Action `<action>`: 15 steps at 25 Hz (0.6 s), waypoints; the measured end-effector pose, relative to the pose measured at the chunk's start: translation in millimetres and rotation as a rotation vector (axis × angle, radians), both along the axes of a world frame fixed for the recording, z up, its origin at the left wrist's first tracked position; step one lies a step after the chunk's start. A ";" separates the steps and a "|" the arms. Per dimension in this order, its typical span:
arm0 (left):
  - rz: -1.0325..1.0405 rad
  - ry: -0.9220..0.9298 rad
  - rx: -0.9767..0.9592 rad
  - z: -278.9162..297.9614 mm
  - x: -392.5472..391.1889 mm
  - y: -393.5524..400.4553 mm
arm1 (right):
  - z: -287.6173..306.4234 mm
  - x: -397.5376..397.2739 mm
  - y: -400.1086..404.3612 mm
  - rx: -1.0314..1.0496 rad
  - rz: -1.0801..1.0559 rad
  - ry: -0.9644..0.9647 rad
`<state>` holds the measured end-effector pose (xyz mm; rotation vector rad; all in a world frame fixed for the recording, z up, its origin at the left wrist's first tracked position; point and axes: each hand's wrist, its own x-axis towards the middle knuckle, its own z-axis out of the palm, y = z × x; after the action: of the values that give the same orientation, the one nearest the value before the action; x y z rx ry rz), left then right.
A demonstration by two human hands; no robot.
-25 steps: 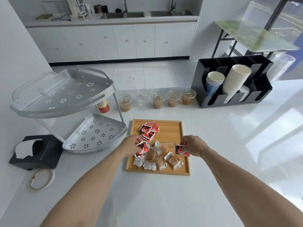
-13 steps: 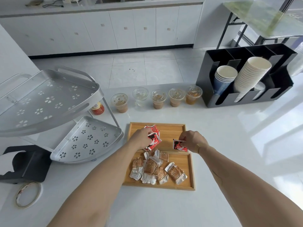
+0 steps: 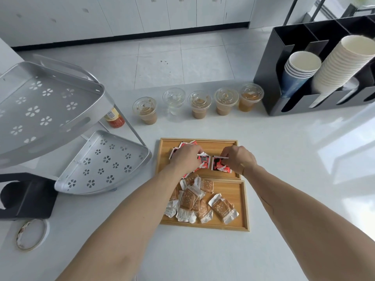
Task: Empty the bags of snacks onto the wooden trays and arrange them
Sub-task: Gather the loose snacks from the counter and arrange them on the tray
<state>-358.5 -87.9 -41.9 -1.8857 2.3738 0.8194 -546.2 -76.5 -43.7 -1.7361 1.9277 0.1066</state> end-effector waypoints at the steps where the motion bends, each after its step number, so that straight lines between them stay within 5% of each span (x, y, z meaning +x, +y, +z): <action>1: -0.011 -0.009 -0.026 -3.1 -1.0 1.7 | -1.9 0.0 0.2 -0.021 0.005 0.020; 7: -0.075 -0.121 -0.262 -10.4 -6.6 15.1 | -10.9 1.8 8.0 -0.143 0.059 0.126; 15: 0.067 -0.197 -0.279 -4.8 -13.3 41.4 | 3.1 4.2 25.2 -0.194 0.099 0.150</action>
<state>-371.8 -46.5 -46.6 -2.0408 2.4166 0.2958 -542.0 -51.3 -40.6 -2.0022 2.0147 0.0903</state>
